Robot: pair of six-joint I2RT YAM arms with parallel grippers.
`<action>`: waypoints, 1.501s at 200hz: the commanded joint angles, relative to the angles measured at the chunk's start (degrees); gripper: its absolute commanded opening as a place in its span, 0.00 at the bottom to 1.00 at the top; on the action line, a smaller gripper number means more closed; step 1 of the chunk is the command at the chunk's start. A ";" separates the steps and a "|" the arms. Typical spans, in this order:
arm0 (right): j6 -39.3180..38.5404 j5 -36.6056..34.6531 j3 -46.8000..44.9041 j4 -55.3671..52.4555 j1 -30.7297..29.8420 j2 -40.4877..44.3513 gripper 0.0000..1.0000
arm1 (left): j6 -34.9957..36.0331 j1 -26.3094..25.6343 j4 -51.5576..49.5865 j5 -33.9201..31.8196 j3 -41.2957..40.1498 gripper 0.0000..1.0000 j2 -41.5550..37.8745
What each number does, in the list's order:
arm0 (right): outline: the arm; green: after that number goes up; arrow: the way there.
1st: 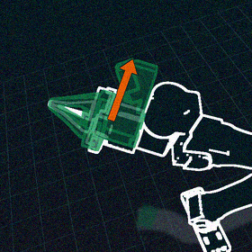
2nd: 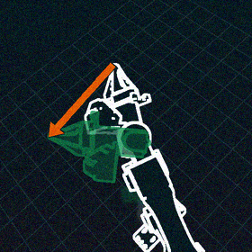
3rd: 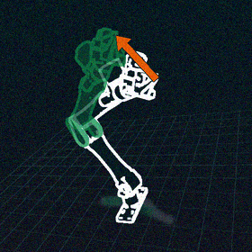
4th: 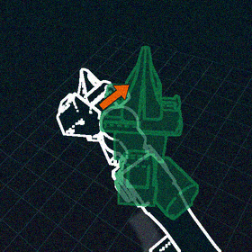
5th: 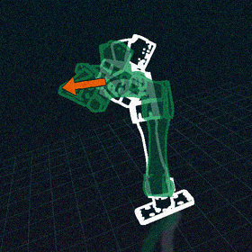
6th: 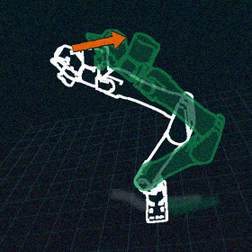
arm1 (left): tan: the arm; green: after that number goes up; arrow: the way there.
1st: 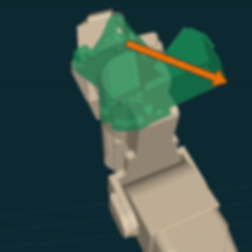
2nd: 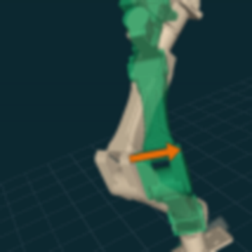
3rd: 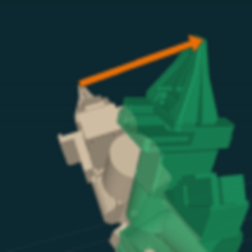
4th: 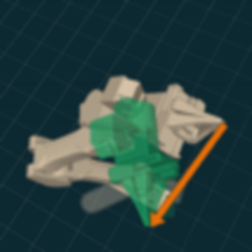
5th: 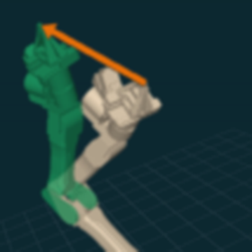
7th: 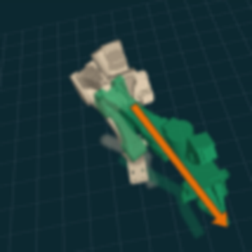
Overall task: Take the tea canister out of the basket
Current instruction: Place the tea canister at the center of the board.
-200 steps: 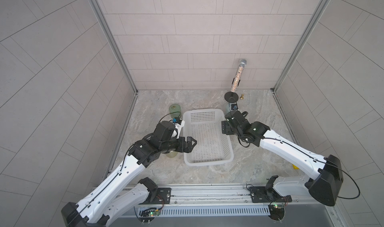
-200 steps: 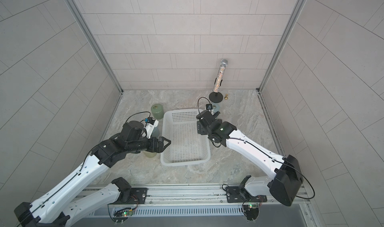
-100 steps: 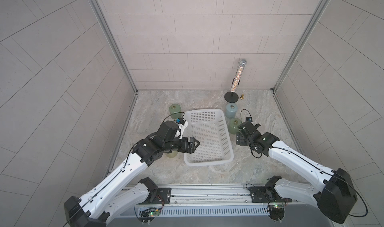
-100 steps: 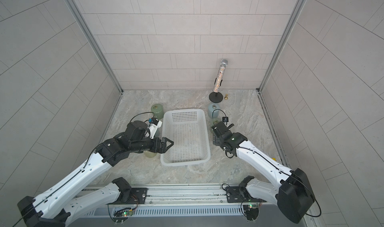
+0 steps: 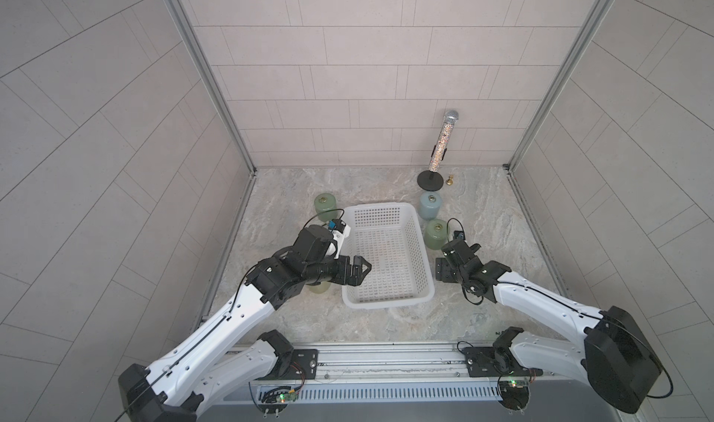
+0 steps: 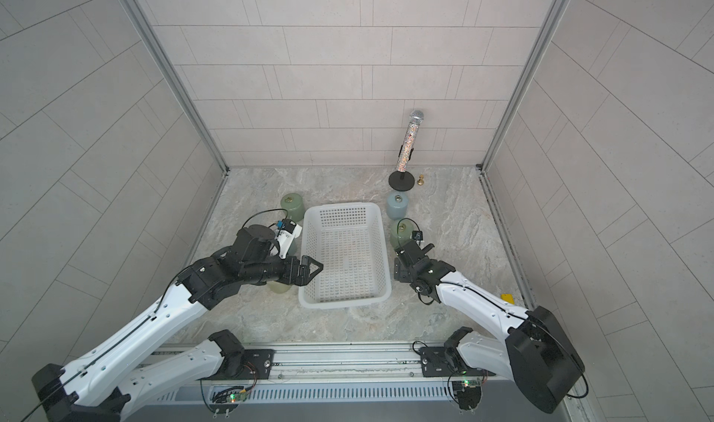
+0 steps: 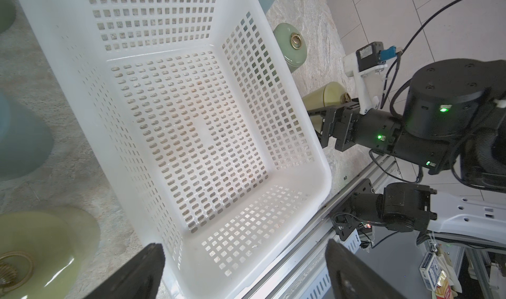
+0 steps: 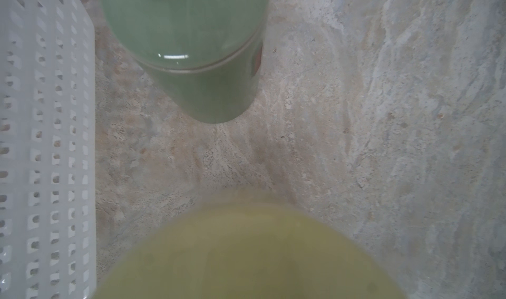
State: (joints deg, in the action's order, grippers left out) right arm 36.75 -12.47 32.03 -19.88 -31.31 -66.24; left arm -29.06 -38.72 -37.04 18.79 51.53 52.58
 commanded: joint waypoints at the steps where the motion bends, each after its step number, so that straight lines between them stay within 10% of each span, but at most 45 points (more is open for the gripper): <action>1: 0.34 -0.67 -0.08 6.49 0.29 -0.52 0.82 | -0.06 -0.28 -1.00 -0.92 2.26 1.00 -0.02; 300: -1.13 5.72 -1.65 7.97 -0.70 -3.06 1.00 | 0.10 -0.34 -0.87 -1.48 2.13 1.00 0.50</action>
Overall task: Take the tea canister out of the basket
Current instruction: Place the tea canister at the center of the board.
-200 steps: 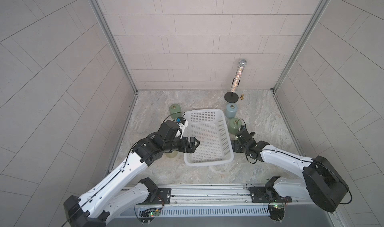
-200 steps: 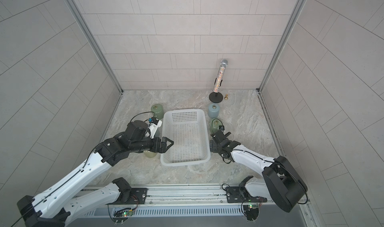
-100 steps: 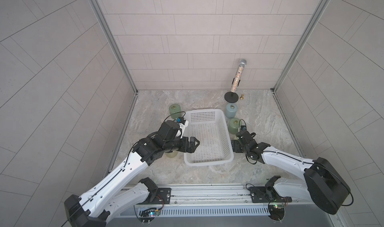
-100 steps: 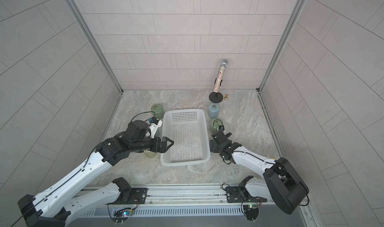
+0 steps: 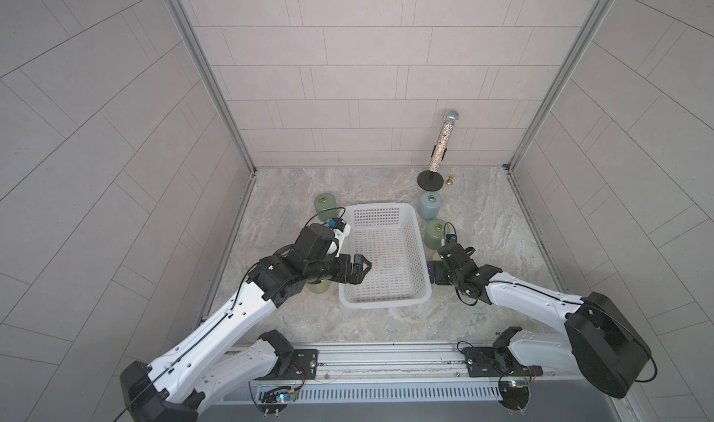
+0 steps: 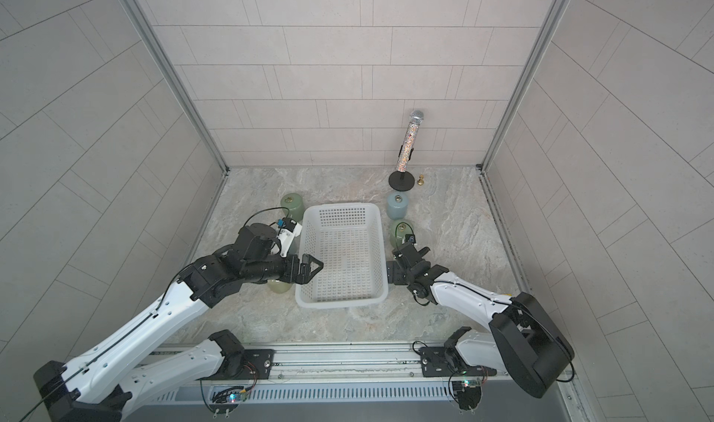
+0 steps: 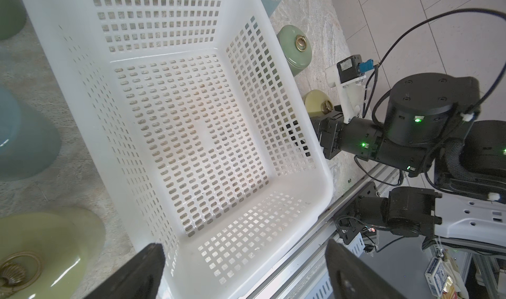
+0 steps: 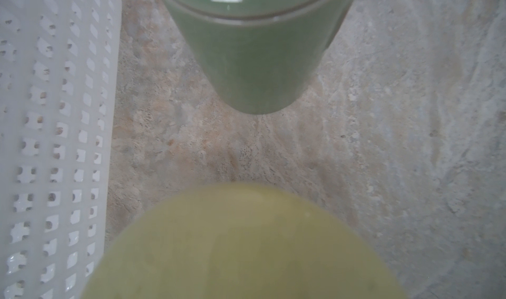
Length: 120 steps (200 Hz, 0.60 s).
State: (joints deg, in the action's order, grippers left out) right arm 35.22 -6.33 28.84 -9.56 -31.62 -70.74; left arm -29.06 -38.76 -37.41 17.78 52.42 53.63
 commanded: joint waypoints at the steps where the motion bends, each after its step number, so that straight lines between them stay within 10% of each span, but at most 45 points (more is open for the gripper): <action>1: 0.38 -0.48 1.60 -2.41 -0.39 1.51 1.00 | 0.12 -0.32 -0.44 -0.47 1.21 1.00 -0.55; 120: -0.30 -2.06 5.58 -10.34 -0.05 10.66 1.00 | 0.01 -0.29 -0.18 -1.54 1.01 1.00 -0.90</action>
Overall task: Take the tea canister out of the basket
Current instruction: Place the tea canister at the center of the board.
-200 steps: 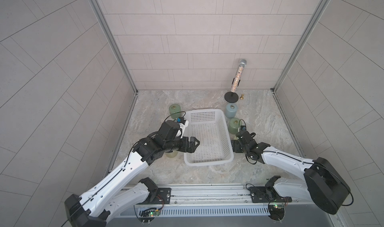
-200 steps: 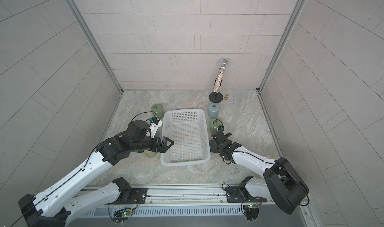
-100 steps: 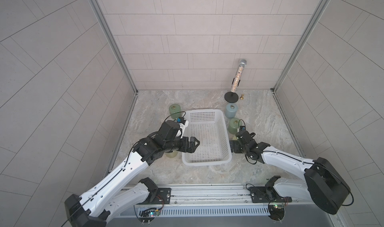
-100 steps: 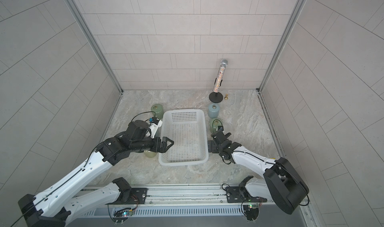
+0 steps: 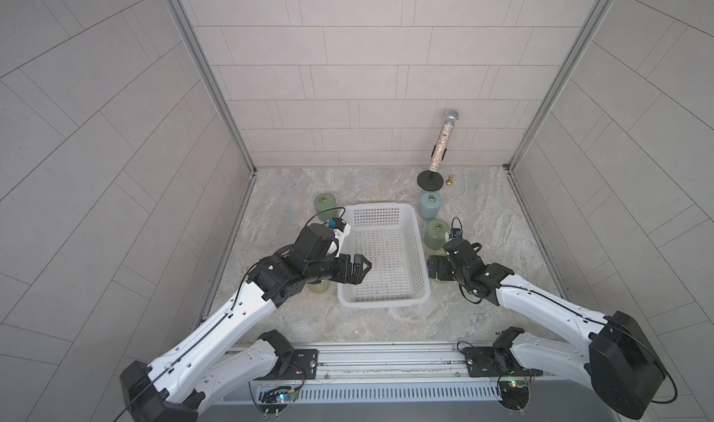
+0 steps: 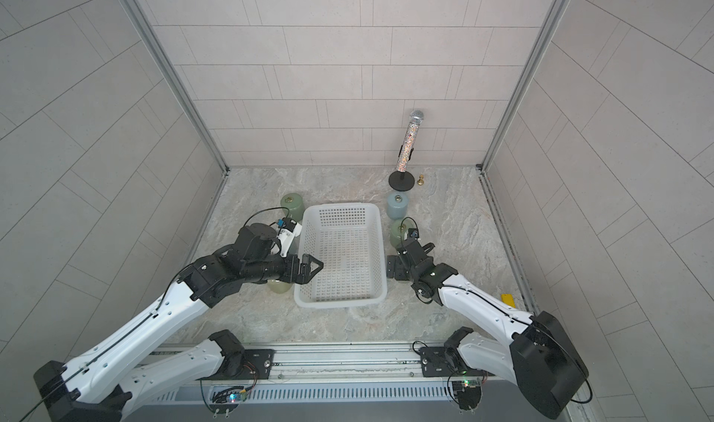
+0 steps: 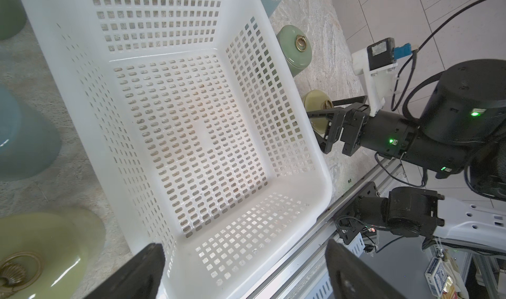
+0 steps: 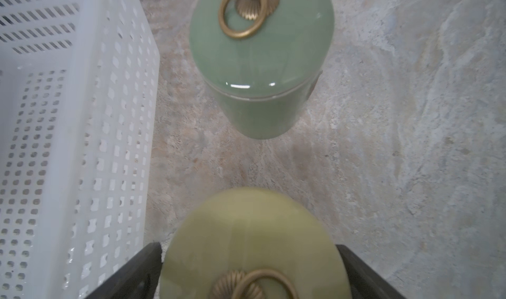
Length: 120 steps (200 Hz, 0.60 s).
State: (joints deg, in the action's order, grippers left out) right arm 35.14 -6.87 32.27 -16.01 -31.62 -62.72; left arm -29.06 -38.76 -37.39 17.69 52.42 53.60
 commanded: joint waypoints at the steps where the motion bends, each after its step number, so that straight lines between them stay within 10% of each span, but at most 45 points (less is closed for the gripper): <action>1: -0.23 -1.54 2.25 -4.01 -0.04 2.75 1.00 | -0.01 -0.27 -0.22 -1.53 1.01 1.00 -0.87; 47: -1.26 -3.35 6.90 -9.79 1.25 7.97 1.00 | -0.67 -0.27 -1.93 -9.01 2.01 1.00 -1.90; 120: -7.16 -12.29 16.19 -13.70 5.92 10.99 1.00 | 0.05 2.14 -9.92 -42.95 7.65 1.00 2.83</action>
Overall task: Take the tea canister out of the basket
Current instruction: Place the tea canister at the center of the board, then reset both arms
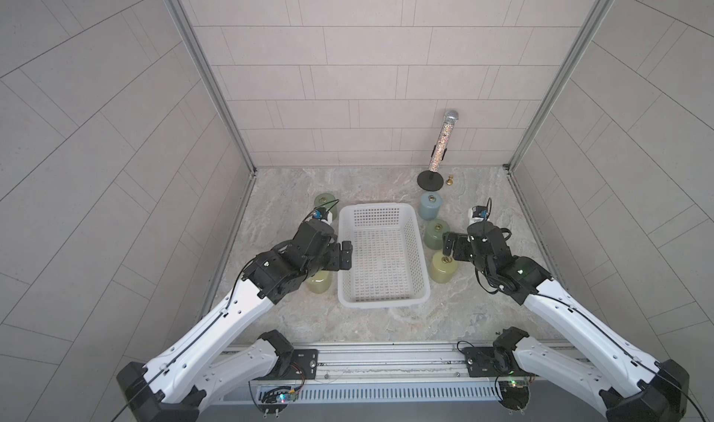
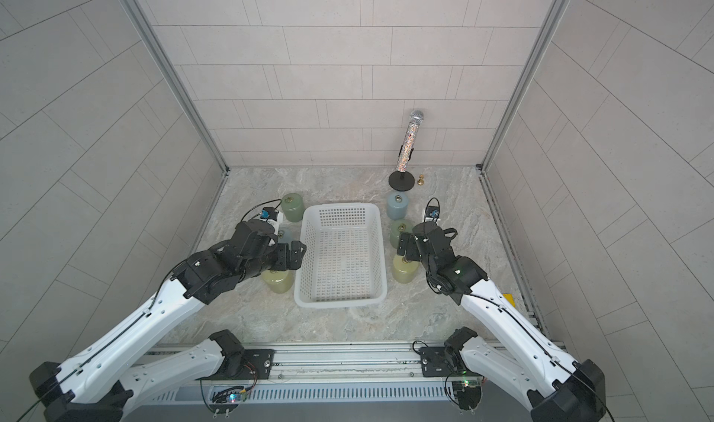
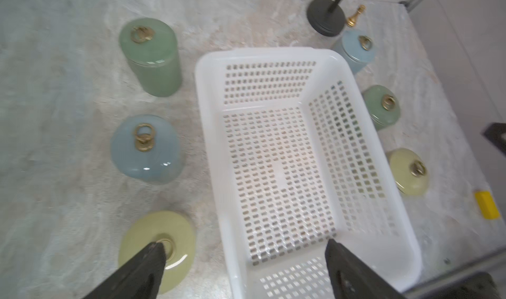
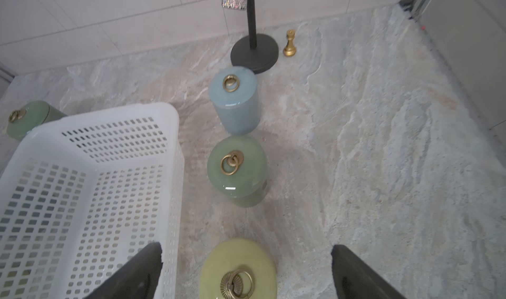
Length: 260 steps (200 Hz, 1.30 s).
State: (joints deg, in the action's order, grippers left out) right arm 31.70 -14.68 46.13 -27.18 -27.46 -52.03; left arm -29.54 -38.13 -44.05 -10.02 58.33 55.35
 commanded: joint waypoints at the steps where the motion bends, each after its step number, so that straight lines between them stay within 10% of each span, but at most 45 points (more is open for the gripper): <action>1: -3.83 -4.57 2.45 -2.53 1.91 0.28 1.00 | 0.49 1.62 -3.24 -15.62 1.73 1.00 1.12; 53: -7.37 -6.30 6.07 -1.20 12.10 -4.73 1.00 | 4.66 21.09 6.14 -13.46 -0.60 1.00 3.40; 108: -10.11 -15.21 -1.12 11.84 19.93 -8.40 1.00 | 10.02 30.43 23.84 -23.68 -10.32 1.00 7.66; 161: -14.95 -16.36 -9.87 31.67 23.24 -15.21 1.00 | 16.51 33.77 44.80 -29.86 -19.92 1.00 15.52; 200: -19.88 -10.93 -22.79 61.57 23.82 -21.04 1.00 | 19.98 34.84 63.33 -24.88 -26.29 1.00 22.26; 260: -24.29 -4.25 -25.58 77.54 25.34 -32.38 1.00 | 22.26 36.10 74.99 -13.33 -29.40 1.00 27.12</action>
State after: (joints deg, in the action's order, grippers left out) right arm 10.13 -22.37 21.30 38.70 -2.63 -80.99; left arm -8.45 -3.07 23.27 -28.64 28.64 81.80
